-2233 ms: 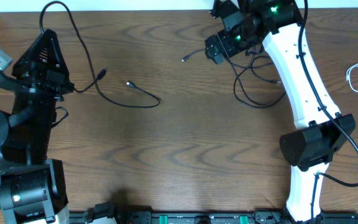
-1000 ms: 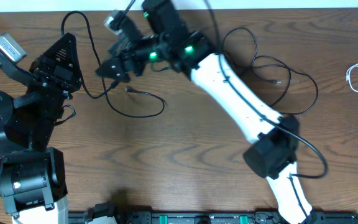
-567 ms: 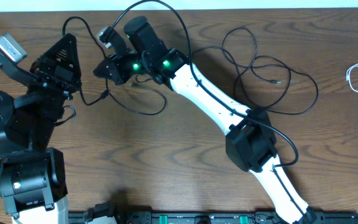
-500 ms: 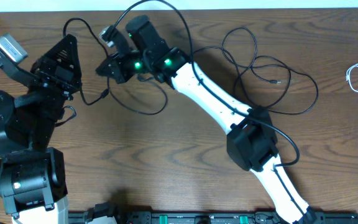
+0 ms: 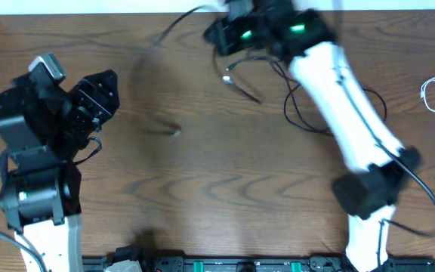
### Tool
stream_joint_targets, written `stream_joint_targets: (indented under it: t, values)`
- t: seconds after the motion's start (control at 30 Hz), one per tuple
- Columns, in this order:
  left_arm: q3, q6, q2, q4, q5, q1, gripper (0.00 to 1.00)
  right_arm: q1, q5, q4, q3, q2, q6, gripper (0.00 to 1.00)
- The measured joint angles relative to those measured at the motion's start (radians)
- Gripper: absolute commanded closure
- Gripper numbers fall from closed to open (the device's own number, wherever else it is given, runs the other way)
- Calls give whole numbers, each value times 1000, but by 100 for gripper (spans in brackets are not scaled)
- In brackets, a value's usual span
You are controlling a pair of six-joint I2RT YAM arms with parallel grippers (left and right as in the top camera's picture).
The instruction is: Untangle cables
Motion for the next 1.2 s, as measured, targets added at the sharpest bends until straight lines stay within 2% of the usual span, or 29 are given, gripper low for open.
stream_joint_targets:
  t: [0.2, 0.53, 0.83, 1.2]
  values:
    - [0, 45, 106, -60, -38, 0, 41, -126, 54, 15, 1, -251, -9, 99]
    - [0, 80, 219, -65, -44, 0, 41, -562, 88, -26, 1, -478, 67, 99]
    - [0, 108, 227, -66, -44, 0, 42, -941, 136, -198, 2, -471, 78, 99]
    - [0, 114, 227, -68, -44, 0, 44, -1214, 253, -302, 2, -311, 94, 99]
